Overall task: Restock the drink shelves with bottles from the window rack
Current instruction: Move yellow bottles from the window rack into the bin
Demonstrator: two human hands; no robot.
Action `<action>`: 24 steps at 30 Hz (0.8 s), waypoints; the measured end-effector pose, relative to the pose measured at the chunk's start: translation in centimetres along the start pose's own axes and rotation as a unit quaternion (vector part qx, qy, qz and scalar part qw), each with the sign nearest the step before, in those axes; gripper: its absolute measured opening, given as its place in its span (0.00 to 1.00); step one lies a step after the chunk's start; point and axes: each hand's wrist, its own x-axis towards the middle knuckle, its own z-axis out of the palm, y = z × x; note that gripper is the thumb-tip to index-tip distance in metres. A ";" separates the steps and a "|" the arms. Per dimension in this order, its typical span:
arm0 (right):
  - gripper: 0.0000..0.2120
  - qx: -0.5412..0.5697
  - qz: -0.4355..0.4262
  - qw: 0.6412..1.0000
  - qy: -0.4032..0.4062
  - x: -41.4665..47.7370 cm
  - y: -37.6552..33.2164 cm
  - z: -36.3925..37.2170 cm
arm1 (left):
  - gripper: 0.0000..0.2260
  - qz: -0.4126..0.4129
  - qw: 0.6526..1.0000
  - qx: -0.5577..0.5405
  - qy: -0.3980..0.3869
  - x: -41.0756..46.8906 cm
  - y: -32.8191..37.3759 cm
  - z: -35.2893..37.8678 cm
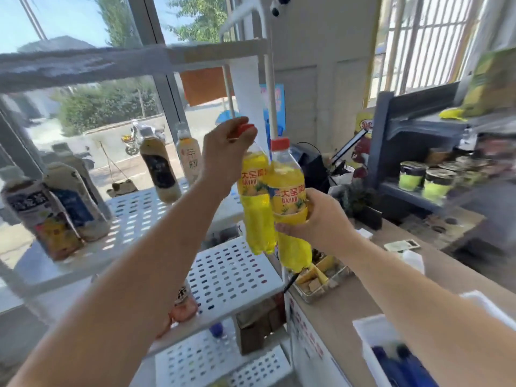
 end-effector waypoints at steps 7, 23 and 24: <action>0.24 -0.073 0.085 0.993 0.046 -8.6 7.1 -7.6 | 0.07 -0.055 0.987 -0.143 -0.047 -8.8 0.5 8.8; 0.21 -0.039 0.284 0.958 -0.002 -21.9 17.3 -17.9 | 0.11 -0.370 0.905 0.066 -0.199 -32.7 -13.4 28.7; 0.23 -0.041 0.291 0.956 -0.007 -21.9 17.7 -18.2 | 0.12 -0.373 0.895 0.110 -0.219 -33.2 -14.2 28.7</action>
